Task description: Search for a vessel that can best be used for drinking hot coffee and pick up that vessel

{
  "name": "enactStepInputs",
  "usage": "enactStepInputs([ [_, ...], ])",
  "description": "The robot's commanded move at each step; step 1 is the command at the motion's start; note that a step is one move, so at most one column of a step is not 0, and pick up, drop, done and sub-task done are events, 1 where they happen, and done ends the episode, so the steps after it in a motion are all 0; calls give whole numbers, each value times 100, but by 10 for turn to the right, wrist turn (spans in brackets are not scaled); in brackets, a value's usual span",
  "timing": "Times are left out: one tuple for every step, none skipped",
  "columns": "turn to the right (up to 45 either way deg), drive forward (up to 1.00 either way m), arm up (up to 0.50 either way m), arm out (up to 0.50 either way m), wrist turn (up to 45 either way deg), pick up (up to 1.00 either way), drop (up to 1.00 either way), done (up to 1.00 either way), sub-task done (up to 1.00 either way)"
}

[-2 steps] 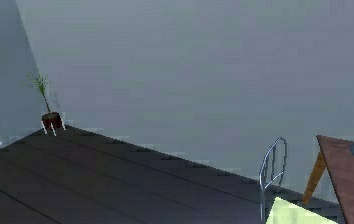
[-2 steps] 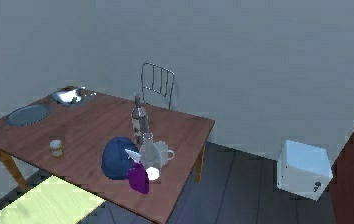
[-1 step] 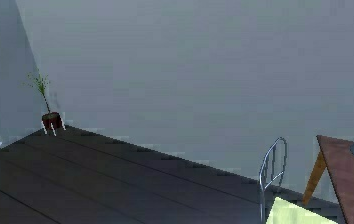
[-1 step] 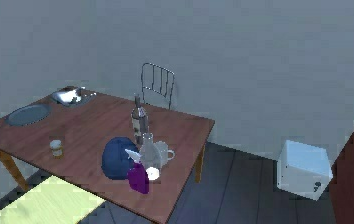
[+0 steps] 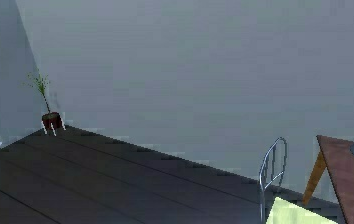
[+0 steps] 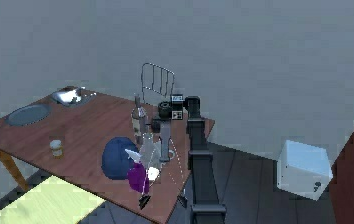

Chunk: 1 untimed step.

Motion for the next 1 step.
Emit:
enactStepInputs([
  [0,0,0,0,450,0,0,0,0],
])
